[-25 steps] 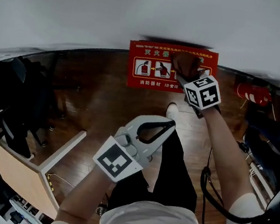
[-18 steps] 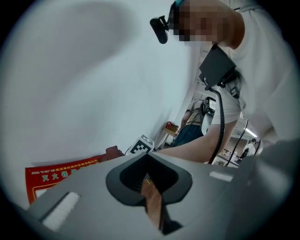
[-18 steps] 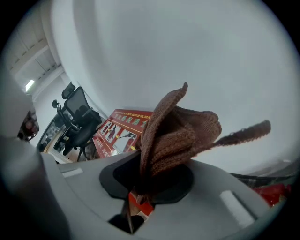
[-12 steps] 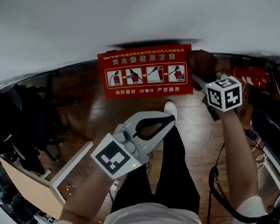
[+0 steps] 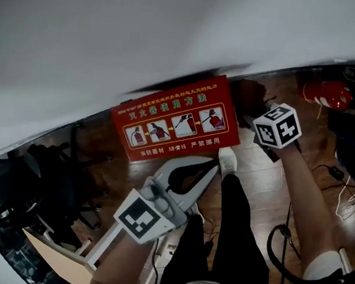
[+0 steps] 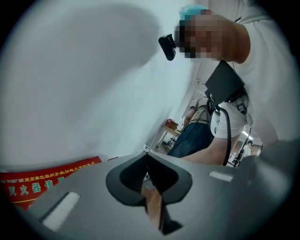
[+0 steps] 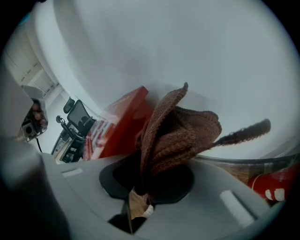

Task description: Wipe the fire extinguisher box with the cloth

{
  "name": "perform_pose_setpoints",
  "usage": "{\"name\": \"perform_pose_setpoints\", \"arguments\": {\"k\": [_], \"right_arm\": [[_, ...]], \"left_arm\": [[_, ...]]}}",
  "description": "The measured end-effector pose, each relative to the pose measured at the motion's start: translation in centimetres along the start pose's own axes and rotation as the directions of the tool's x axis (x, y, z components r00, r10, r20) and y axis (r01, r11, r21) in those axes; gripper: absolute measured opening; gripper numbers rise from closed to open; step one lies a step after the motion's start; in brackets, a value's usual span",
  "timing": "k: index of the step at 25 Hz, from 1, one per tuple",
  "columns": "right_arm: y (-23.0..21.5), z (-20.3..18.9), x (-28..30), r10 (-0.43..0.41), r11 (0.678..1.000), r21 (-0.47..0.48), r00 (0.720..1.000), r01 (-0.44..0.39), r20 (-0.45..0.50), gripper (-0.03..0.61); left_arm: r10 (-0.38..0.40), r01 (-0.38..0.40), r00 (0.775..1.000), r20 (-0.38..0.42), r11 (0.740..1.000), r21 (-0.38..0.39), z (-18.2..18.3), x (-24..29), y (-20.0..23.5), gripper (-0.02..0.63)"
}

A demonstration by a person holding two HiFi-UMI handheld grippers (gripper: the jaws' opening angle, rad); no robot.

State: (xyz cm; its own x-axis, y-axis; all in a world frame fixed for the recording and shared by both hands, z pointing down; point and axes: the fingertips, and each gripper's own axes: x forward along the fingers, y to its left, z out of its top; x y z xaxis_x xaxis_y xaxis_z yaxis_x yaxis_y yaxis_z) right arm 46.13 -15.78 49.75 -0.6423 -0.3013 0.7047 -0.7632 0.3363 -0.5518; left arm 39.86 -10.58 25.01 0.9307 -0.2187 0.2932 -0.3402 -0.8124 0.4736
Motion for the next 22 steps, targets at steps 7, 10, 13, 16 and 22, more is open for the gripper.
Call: {"name": "perform_pose_setpoints", "arguments": {"k": [7,10,13,16,22], "right_arm": [[-4.0,-3.8,8.0,0.047,0.999,0.021,0.997,-0.046,-0.053,0.071],[-6.3,-5.7,11.6,0.036,0.999,-0.006,0.995,-0.037,-0.094,0.069],[-9.3,-8.1,15.5,0.009,0.999,-0.033,0.986,-0.015,-0.168,0.071],[-12.4,-10.9,19.3,-0.017,0.999,-0.039,0.971,0.008,-0.238,0.071],[-16.1,-14.8,25.5,-0.036,0.997,-0.071,0.946,0.014,-0.321,0.071]], "left_arm": [[-0.054,0.054,0.996,-0.064,0.999,0.0,-1.4,3.1,2.7,0.0],[-0.063,0.064,0.995,-0.081,0.998,0.004,-1.4,4.2,3.6,0.0],[-0.086,0.089,0.994,-0.073,0.995,0.044,-0.9,5.2,4.3,0.0],[-0.101,0.103,0.994,-0.044,0.993,0.054,-0.5,6.1,5.2,0.0],[-0.139,0.142,0.989,-0.052,0.988,0.056,-2.3,6.0,5.4,0.0]]}}
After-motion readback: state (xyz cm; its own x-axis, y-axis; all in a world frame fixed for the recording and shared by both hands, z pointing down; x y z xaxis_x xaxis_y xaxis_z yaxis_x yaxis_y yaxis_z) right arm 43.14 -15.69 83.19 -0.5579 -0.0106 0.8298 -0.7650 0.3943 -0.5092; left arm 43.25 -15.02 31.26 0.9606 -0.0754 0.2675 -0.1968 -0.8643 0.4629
